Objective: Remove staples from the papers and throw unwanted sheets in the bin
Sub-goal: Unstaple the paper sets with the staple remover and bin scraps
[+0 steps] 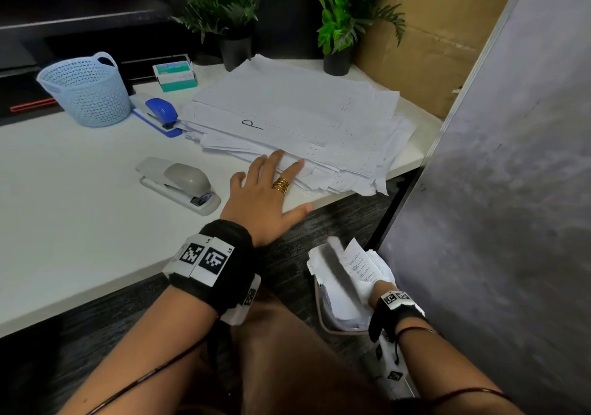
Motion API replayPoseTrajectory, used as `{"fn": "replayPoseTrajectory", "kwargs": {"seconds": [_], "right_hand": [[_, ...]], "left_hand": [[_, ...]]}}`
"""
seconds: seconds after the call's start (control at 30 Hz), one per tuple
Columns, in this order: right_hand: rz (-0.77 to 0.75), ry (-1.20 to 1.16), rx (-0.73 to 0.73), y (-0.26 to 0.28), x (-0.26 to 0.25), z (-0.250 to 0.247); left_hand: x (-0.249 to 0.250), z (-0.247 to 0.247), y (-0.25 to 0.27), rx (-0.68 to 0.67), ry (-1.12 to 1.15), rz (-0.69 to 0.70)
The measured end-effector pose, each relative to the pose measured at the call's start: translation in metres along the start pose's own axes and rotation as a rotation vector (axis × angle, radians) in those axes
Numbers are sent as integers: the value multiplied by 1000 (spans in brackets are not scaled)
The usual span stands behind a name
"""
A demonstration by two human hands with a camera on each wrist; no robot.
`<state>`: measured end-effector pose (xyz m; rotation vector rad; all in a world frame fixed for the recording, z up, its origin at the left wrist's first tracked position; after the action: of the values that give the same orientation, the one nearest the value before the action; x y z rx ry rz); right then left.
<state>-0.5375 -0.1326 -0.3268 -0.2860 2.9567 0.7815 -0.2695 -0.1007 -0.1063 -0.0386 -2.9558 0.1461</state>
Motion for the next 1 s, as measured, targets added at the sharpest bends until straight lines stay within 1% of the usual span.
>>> {"fn": "replayPoseTrajectory", "kwargs": {"seconds": [0.03,0.07,0.1,0.2,0.33,0.4,0.47,0.53,0.6,0.7,0.77,0.83,0.87,0.9,0.93,0.97,1.0], "right_hand": [[93,0,-80,5,1,-6],[140,-5,-150,7,3,-12],[155,3,-152,5,5,-17],[100,23,-26,1,4,-34],[55,-58,68,-10,-5,-40],[26,-52,117,-10,-6,-42],[37,-5,126,-10,-1,-42],[78,48,96,-10,7,-41],[65,66,77,-8,12,-41],[64,68,107,-6,12,-41],[63,69,114,-8,6,-38],[19,79,103,-11,-5,-30],[-19,64,112,-14,-11,-25],[-52,34,156,-23,-13,-17],[-52,19,170,-34,-12,-6],[-30,16,117,-46,-9,9],[-1,3,30,-54,-5,26]], "left_hand": [[0,0,0,1,2,0],[0,0,0,3,8,0],[0,0,-1,6,11,0],[0,0,-1,8,8,0],[0,0,0,3,14,-2],[0,-1,0,-1,12,-6],[0,-1,0,-3,13,-5],[0,-1,0,-9,20,-4],[0,-1,0,-7,29,-1],[1,-2,0,10,36,1],[0,-2,1,12,40,-2],[0,-3,1,13,35,-3],[0,-3,1,13,31,-2],[0,-3,1,11,29,-2],[0,-3,0,8,26,-3],[1,-3,0,6,25,-4],[1,-4,0,5,24,-4]]}}
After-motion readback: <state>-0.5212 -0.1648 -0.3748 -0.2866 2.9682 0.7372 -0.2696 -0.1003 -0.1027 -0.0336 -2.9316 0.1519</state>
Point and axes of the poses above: each hand's wrist, its own y-axis away from the middle knuckle, its own z-axis out of the palm, x = y × z, the point moved 4 cm from there along -y, towards the middle knuckle, and after that the axes turned 7 degrees about y, right-handed, at the moved point
